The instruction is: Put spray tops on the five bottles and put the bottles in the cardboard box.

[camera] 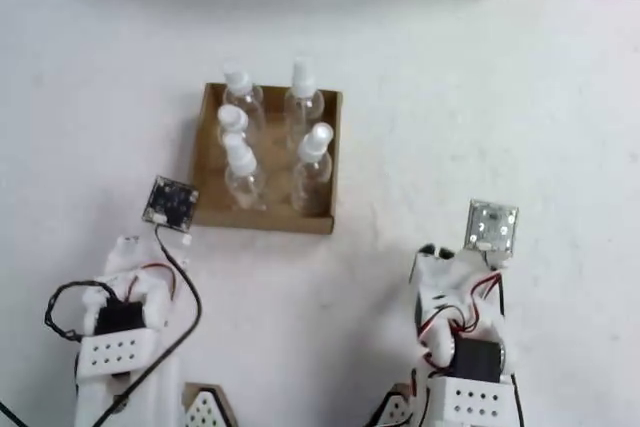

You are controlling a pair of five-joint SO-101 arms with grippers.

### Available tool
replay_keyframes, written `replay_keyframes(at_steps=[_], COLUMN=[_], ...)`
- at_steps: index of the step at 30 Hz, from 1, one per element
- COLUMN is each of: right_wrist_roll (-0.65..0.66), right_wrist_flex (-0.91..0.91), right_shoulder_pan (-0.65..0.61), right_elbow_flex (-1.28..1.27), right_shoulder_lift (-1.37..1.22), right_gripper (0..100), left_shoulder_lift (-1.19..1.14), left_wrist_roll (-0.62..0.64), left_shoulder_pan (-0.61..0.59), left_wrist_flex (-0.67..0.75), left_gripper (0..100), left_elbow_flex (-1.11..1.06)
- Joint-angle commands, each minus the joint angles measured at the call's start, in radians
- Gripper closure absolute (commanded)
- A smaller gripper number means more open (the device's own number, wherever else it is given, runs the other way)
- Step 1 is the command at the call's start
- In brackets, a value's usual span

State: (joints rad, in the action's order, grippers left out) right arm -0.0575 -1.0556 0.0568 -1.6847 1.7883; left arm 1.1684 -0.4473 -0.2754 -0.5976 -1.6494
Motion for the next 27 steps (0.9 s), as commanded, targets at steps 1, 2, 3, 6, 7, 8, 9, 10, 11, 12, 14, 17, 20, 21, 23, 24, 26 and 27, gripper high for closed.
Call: replay_keyframes(at_steps=[1, 2, 3, 6, 7, 8, 9, 10, 11, 12, 14, 17, 20, 21, 23, 24, 26, 27], right_wrist_roll=[0.0, 0.0, 0.0, -0.005, -0.003, -0.002, -0.002, -0.002, -0.002, -0.002, -0.002, -0.002, -0.002, -0.002, -0.002, -0.002, -0.002, -0.002], right_wrist_flex=[-0.07, -0.093, -0.122, -0.22, -0.214, -0.213, -0.213, -0.213, -0.213, -0.213, -0.213, -0.213, -0.213, -0.213, -0.213, -0.213, -0.213, -0.213], right_shoulder_pan=[0.013, 0.013, 0.013, 0.013, 0.013, 0.013, 0.013, 0.013, 0.013, 0.013, 0.015, 0.015, 0.007, 0.007, 0.007, 0.007, 0.007, 0.007], right_elbow_flex=[-0.005, -0.005, -0.005, -0.005, -0.005, -0.005, -0.005, -0.005, -0.005, -0.005, -0.005, -0.005, -0.005, -0.005, -0.005, -0.005, -0.005, -0.005], right_shoulder_lift=[0.008, 0.01, 0.008, 0.013, 0.008, 0.01, 0.01, 0.01, 0.01, 0.01, 0.01, 0.013, 0.013, 0.013, 0.013, 0.013, 0.013, 0.013], right_gripper=[98.1, 98.1, 98.1, 98.1, 98.1, 98.1, 98.1, 98.1, 98.1, 98.1, 98.1, 98.1, 98.1, 98.1, 98.1, 98.1, 98.1, 98.1], left_shoulder_lift=[0.013, 0.013, 0.013, 0.013, 0.013, 0.013, 0.013, 0.013, 0.013, 0.013, 0.019, 0.128, 0.286, 0.335, 0.418, 0.453, 0.513, 0.539], left_wrist_roll=[-0.008, -0.008, -0.008, -0.008, -0.008, -0.008, -0.008, -0.008, -0.008, -0.008, -0.008, -0.008, -0.002, -0.002, -0.002, -0.002, -0.002, -0.008], left_shoulder_pan=[-0.008, -0.008, -0.008, -0.008, -0.008, -0.008, -0.008, -0.008, -0.008, -0.008, -0.008, -0.007, -0.008, -0.008, -0.008, -0.008, -0.008, -0.008], left_wrist_flex=[0.032, 0.032, 0.032, 0.032, 0.032, 0.032, 0.032, 0.032, 0.032, 0.032, 0.032, 0.031, -0.057, -0.107, -0.233, -0.308, -0.474, -0.562], left_gripper=[98, 98, 98, 98, 98, 98, 98, 98, 98, 98, 98, 98, 98, 98, 98, 98, 98, 98], left_elbow_flex=[0.009, 0.009, 0.009, 0.009, 0.009, 0.009, 0.009, 0.009, 0.009, 0.008, 0.003, -0.048, -0.049, -0.049, -0.049, -0.049, -0.049, -0.049])
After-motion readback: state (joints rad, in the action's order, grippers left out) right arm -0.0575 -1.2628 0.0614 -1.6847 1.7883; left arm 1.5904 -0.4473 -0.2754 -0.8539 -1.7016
